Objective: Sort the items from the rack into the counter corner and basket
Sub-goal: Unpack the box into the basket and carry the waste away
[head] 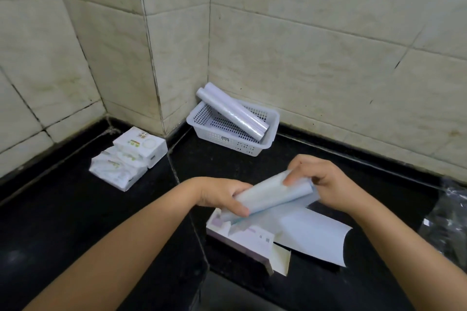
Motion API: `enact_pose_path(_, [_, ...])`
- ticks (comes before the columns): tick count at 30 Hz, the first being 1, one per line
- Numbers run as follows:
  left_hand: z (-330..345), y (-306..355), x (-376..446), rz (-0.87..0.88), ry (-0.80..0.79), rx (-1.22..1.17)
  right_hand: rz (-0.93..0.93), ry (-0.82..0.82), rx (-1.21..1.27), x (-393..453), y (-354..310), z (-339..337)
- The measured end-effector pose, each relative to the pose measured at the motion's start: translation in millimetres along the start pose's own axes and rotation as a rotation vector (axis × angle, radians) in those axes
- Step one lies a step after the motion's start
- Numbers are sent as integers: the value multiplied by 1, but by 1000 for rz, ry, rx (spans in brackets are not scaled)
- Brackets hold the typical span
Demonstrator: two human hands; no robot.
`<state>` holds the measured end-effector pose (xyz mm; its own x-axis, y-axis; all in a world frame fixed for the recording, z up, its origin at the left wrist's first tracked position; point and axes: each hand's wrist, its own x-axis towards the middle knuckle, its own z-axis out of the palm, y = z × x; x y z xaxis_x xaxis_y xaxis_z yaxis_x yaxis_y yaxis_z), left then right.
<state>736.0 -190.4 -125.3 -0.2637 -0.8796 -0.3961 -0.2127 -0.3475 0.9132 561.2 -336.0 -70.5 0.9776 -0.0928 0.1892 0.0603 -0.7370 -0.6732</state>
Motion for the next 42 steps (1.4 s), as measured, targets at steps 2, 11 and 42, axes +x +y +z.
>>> enact_pose_path(2, [-8, -5, -3, 9, -97, -173, 12, -3, 35, 8, 6, 1])
enact_pose_path(11, [-36, -9, 25, -89, 272, -61, 128, -22, 179, 39, 70, -1])
enact_pose_path(42, [-163, -1, 131, -439, -85, -239, -101, -326, -576, 138, 194, -6])
